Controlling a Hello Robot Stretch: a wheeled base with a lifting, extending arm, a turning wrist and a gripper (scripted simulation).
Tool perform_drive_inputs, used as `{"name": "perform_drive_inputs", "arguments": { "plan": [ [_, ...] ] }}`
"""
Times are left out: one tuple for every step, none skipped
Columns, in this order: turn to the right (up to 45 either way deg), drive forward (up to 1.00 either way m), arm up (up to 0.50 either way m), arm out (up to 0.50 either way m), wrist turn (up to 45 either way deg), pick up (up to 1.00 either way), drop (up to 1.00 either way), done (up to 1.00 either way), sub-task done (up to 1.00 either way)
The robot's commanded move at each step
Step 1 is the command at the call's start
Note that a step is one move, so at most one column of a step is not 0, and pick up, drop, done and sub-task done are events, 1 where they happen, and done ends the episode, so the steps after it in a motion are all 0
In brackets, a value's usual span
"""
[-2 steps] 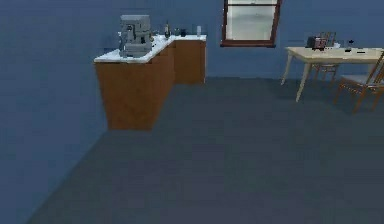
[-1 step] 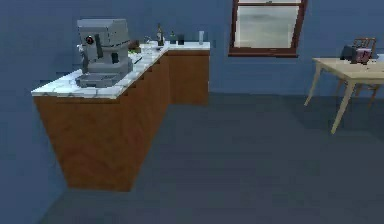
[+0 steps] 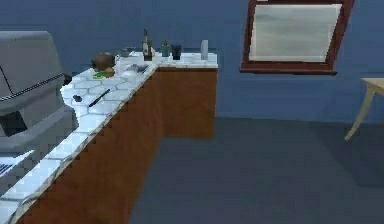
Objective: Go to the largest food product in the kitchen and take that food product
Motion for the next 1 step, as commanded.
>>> {"name": "perform_drive_inputs", "arguments": {
  "plan": [
    [0.0,1.00,0.00,0.00,0.0,0.00,0.00,0.00,0.00]
  ]
}}
